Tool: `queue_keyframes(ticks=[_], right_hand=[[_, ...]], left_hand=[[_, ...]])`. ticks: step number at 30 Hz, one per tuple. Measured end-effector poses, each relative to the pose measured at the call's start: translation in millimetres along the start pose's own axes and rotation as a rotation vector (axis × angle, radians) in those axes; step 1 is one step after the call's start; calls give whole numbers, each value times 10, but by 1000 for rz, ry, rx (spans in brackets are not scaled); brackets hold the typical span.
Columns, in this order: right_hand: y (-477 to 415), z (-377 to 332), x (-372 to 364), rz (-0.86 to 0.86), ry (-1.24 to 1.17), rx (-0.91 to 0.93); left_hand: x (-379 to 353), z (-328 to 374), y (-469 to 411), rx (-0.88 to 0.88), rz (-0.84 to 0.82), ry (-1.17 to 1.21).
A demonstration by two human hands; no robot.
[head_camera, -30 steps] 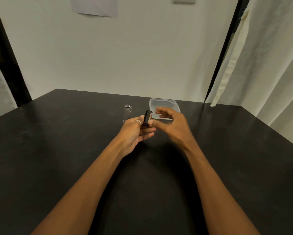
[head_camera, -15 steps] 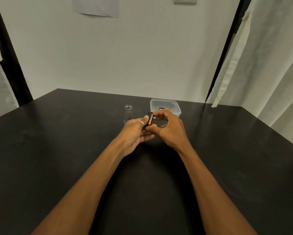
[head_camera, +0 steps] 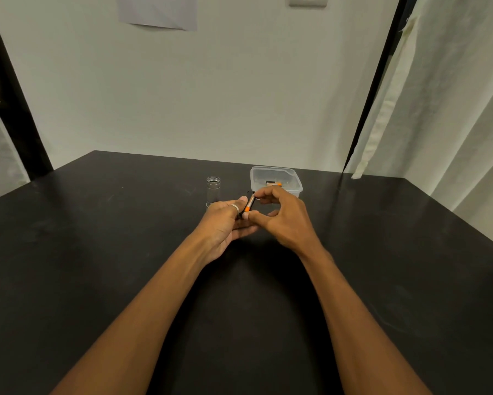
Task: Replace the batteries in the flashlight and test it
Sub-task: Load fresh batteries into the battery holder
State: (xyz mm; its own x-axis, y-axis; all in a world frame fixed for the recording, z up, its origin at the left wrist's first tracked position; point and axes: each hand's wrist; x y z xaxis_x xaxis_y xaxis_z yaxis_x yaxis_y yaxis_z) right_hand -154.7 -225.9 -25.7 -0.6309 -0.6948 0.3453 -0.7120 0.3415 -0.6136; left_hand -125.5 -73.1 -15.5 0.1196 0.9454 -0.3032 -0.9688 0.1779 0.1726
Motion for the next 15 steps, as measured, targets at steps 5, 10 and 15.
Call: queue_keyframes(ticks=[5,10,15], right_hand=[[14,-30,16,12,52,57],[22,-30,21,8,95,105],[51,-57,44,5,186,170]], left_hand=[[2,7,5,3,-1,-2],[9,2,-2,1,4,-2],[5,-27,-33,-33,13,-56]])
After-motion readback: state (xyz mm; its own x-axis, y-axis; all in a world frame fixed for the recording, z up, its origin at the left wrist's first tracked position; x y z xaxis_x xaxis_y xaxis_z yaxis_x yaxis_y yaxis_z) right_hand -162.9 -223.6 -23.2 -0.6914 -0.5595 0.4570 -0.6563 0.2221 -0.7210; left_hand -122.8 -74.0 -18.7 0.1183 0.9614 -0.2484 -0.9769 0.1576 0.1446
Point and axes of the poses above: each hand's wrist, its own y-axis away from the middle knuckle, its own x-axis out of the back of the hand, z = x × y, and after that the axes turned 14 degrees about z, right-handed
